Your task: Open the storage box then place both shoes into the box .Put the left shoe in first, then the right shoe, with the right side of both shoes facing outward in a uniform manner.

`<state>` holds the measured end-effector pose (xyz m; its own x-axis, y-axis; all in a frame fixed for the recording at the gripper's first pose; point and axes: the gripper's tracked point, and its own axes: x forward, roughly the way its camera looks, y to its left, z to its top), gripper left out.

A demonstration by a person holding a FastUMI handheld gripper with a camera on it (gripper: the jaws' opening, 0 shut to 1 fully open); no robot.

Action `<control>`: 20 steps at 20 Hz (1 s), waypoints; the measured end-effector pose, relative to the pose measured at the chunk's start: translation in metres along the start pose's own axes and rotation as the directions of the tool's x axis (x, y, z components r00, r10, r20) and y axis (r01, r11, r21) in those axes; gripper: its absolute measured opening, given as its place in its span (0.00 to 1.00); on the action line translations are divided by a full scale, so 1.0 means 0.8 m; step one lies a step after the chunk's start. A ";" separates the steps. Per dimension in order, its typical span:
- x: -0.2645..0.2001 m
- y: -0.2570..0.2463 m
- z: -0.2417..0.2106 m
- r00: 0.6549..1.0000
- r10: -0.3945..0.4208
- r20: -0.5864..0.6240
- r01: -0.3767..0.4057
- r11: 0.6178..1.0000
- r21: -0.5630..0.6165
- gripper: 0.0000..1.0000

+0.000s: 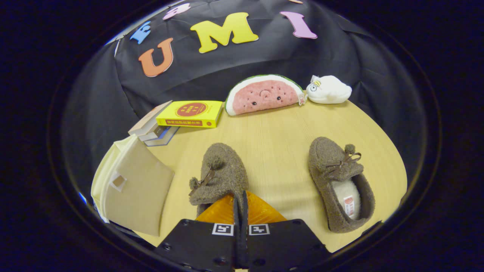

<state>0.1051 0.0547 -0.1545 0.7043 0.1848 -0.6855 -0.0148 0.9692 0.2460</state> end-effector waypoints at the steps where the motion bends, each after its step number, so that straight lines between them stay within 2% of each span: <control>1: -0.010 0.011 0.007 1.000 0.014 0.009 -0.014 1.000 0.018 0.00; 4: -0.045 0.060 0.031 0.996 0.072 0.044 -0.075 0.994 0.075 0.00; 12: -0.117 0.236 0.088 0.969 0.215 0.118 -0.228 0.968 0.109 0.00; 15: -0.120 0.298 0.087 0.956 0.262 0.129 -0.279 0.949 0.147 0.00; 20: -0.105 0.378 0.059 0.947 0.282 0.156 -0.313 0.922 0.227 0.00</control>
<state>0.0748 0.3249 0.0096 0.7730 0.4232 -0.4727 -0.0727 0.7992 0.5967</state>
